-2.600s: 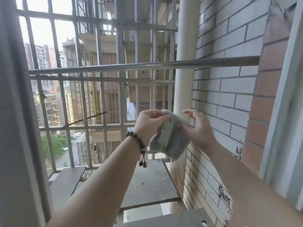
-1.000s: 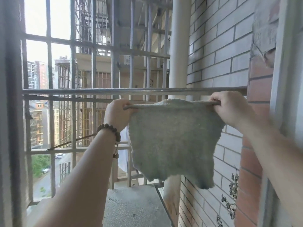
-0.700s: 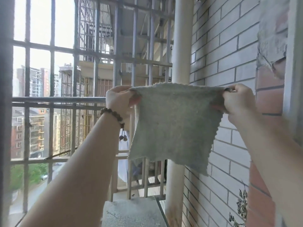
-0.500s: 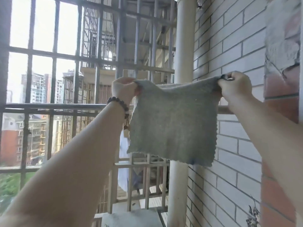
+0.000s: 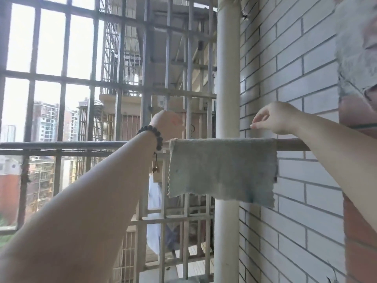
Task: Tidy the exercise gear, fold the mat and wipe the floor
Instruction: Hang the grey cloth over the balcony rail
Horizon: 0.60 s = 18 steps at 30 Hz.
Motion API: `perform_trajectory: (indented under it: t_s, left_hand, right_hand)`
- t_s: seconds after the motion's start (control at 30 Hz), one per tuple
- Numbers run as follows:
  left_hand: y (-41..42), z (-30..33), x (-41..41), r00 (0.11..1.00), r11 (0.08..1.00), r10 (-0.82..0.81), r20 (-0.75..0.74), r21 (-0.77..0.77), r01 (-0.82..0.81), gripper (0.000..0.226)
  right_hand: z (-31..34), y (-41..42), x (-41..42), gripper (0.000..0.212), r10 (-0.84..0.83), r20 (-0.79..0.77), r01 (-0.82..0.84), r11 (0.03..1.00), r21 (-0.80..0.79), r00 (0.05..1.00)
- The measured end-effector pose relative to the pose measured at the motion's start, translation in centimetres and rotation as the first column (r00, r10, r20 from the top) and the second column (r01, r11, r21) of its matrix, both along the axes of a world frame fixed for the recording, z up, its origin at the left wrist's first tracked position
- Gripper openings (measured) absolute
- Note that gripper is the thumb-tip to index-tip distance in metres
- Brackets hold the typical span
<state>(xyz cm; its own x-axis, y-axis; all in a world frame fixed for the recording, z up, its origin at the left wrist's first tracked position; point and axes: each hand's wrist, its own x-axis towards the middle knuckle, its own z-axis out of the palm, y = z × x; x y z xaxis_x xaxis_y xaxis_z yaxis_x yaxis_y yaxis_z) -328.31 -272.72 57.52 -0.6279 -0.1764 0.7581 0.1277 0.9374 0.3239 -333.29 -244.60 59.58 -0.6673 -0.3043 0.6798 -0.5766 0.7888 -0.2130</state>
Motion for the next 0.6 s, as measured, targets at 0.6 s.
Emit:
perform_trajectory:
  t_s: [0.6]
  left_hand:
    - [-3.2, -1.1, -1.4, 0.979, 0.977, 0.110, -0.170, 0.197, -0.076, 0.030]
  right_hand:
    - [-1.4, 0.6, -1.0, 0.007, -0.096, -0.178, 0.103, 0.994, 0.031, 0.979]
